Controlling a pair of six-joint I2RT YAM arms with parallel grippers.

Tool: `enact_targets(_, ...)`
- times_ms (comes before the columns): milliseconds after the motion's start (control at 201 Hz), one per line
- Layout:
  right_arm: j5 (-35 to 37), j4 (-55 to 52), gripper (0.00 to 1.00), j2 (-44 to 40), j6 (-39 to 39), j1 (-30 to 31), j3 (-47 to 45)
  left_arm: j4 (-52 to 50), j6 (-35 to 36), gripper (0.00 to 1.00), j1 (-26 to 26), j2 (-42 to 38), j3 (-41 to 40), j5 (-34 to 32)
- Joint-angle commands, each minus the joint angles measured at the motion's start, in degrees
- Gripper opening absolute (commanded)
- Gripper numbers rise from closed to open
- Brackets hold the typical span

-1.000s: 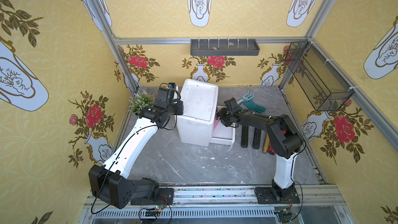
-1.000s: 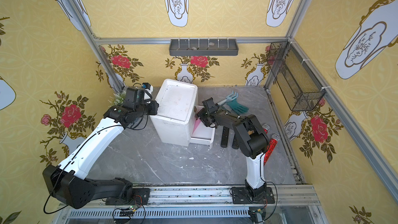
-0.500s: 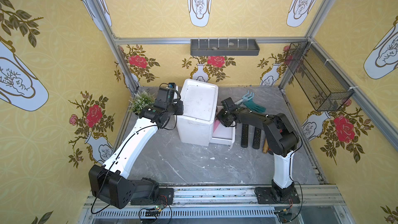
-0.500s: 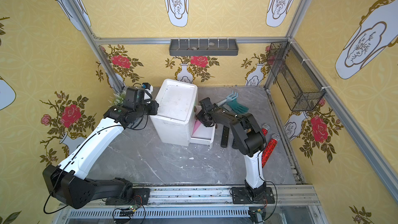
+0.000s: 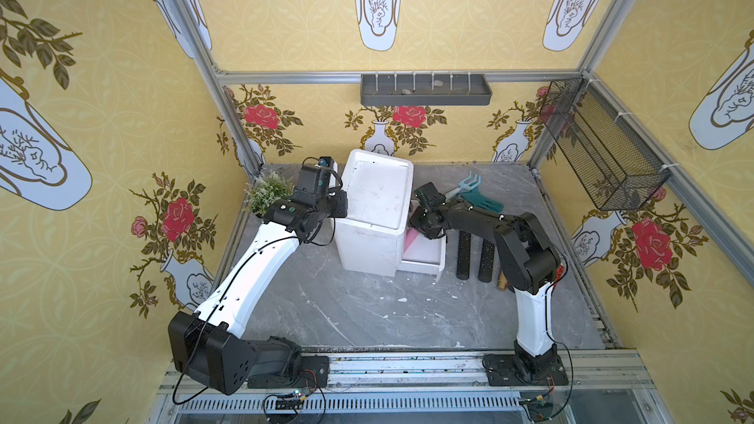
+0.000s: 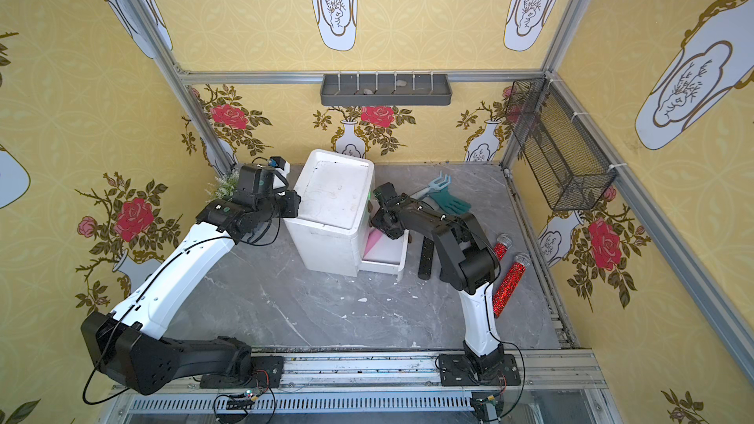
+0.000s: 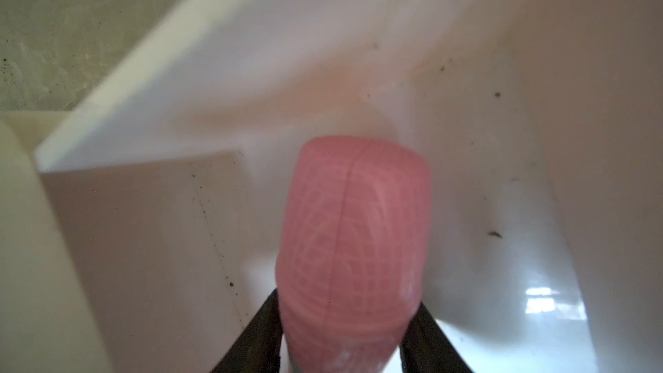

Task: Take the microphone out of the drawer
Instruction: Pick up the microphone from the drawer.

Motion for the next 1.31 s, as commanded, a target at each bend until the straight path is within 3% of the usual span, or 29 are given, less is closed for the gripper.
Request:
enact_targets(0, -1.4, -0.6, 0.53, 1.7, 0.7, 0.2, -0.1, -4.9, -1.0, 0.00, -0.1, 0.6, -0.4, 3.7)
enact_targets(468, 0.1, 0.8, 0.31, -0.2, 1.3, 0.2, -1.6, -5.0, -0.9, 0.00, 0.0, 1.0, -0.2, 3.4)
enact_targets(1304, 9.0, -0.2, 0.20, -10.1, -4.6, 0.0, -2.8, -5.1, -1.0, 0.00, -0.1, 0.9, -0.4, 3.4)
